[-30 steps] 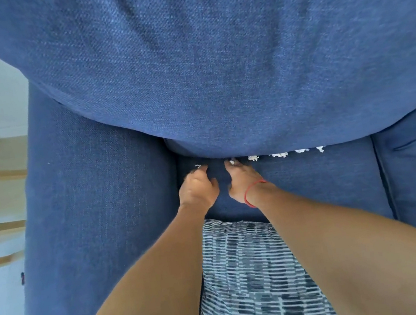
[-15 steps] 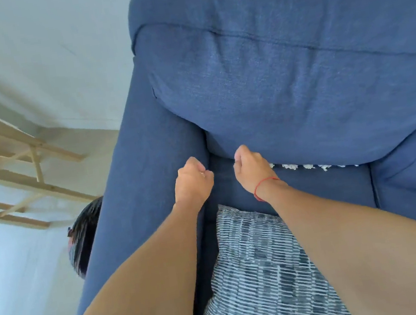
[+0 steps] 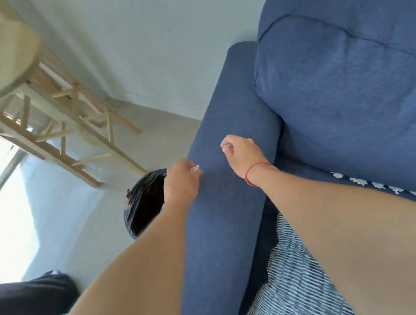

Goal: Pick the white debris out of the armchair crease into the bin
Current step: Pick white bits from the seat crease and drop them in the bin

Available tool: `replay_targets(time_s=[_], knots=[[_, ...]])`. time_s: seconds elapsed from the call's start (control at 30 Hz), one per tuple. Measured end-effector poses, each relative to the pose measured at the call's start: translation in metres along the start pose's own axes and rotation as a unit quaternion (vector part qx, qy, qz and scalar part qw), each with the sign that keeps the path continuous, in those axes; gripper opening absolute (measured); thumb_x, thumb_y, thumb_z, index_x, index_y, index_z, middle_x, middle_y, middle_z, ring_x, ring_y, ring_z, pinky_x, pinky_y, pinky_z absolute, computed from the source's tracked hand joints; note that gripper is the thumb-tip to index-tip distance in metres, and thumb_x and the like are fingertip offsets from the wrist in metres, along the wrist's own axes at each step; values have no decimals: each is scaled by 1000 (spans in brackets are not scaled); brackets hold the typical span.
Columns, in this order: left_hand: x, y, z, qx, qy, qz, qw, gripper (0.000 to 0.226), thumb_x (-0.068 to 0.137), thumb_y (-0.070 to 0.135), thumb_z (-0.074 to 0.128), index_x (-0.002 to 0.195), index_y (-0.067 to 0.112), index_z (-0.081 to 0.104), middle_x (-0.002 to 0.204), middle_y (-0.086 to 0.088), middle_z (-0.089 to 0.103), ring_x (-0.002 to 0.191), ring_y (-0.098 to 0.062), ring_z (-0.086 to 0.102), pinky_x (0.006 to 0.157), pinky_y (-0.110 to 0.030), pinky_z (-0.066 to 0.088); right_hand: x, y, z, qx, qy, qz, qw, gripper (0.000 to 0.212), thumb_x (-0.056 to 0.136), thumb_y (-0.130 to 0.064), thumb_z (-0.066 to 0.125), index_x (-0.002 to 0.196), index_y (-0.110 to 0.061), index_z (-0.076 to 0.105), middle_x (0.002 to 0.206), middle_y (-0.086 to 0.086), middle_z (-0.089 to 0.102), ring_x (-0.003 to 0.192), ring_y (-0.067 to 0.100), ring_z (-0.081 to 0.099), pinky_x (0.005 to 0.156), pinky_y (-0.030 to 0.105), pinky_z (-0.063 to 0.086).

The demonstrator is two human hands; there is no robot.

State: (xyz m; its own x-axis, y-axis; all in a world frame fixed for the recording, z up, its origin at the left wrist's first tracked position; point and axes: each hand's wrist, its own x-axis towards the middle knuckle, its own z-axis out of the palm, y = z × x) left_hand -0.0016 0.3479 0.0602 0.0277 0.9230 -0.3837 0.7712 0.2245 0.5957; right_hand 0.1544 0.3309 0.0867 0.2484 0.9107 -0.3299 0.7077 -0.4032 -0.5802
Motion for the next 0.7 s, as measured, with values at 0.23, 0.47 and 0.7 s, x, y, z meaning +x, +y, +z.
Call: replay_targets(time_s=[0.23,0.47,0.7], knots=[[11,-90,-63,-9,39,-50,998,11,85,16,64,77,16,71,75,-2,60,73,-24,56,72,-30,49,9,-85,76,-9,-94,-47,994,21,91,-8,52,97,-4,72,106,13,69,99,29,65,86,35,55],[19,-155,-108,-43,85,-134,986,7,82,5,64,86,6,70,86,-4,62,84,-22,57,72,-29,47,9,-150,135,-25,-153,-59,986,31,82,2,57,63,-22,53,103,12,69,96,29,66,85,34,55],[34,-161,-122,-61,79,-170,980,23,89,3,56,108,1,70,111,-13,65,103,-29,60,80,-29,48,17,-178,157,-75,-212,-63,972,30,91,-2,55,117,-11,67,128,13,63,117,30,60,102,34,47]])
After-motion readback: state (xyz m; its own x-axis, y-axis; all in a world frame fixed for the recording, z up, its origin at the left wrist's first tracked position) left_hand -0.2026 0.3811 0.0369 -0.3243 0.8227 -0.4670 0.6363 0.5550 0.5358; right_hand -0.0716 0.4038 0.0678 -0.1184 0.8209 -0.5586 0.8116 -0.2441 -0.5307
